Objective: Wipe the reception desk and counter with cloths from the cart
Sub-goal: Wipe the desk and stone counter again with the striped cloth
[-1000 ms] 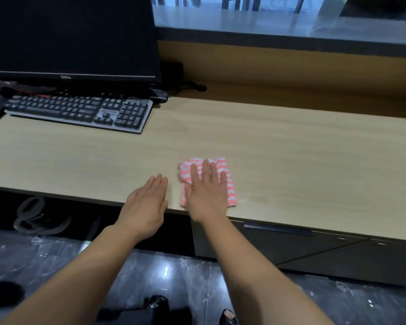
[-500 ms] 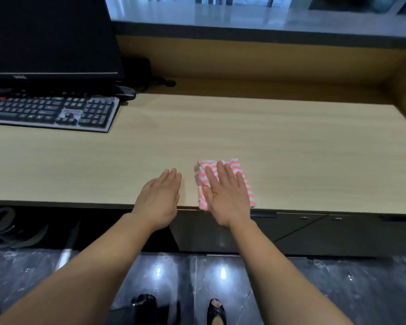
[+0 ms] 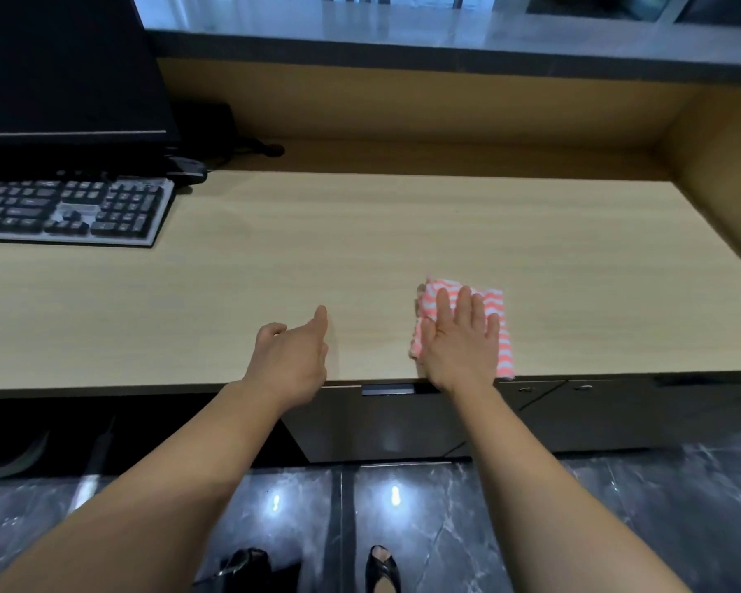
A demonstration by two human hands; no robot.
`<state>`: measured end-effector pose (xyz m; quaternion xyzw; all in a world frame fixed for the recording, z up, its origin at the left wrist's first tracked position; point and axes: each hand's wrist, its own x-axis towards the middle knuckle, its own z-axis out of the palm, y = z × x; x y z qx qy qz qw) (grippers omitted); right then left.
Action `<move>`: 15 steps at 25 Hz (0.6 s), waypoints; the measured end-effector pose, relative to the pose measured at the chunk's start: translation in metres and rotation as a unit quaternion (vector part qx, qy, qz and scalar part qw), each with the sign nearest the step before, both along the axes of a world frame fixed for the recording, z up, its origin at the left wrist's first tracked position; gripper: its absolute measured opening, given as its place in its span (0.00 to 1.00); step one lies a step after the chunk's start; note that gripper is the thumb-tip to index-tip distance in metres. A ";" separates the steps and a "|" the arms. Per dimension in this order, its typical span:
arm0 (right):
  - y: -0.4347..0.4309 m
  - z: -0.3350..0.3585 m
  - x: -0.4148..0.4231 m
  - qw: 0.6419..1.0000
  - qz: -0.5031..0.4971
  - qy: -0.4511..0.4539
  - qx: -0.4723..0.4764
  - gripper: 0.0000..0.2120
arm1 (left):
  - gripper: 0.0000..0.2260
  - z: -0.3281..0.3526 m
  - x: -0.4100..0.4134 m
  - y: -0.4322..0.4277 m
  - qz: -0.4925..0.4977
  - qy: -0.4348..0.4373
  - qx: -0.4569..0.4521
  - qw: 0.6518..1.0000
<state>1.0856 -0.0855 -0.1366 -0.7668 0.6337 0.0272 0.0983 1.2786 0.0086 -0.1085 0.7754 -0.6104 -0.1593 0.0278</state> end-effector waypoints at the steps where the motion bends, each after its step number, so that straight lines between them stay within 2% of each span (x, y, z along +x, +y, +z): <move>1: 0.009 -0.001 0.016 1.000 0.027 0.001 -0.003 0.27 | 0.25 0.001 0.001 -0.001 0.009 0.007 0.001 1.000; 5: 0.047 0.001 0.075 0.985 0.172 -0.030 0.010 0.27 | 0.24 0.008 -0.001 -0.008 0.022 0.009 0.003 1.000; 9: 0.036 -0.001 0.066 0.971 0.235 -0.034 0.024 0.26 | 0.25 0.014 -0.005 -0.015 0.023 -0.026 0.024 0.999; 11: 0.016 -0.001 0.039 0.975 0.220 -0.026 0.020 0.26 | 0.23 0.015 -0.008 -0.018 0.025 -0.053 0.039 0.998; 15: -0.031 0.002 -0.026 0.993 0.121 0.000 0.007 0.26 | 0.23 0.017 -0.013 -0.024 0.031 -0.066 0.041 0.996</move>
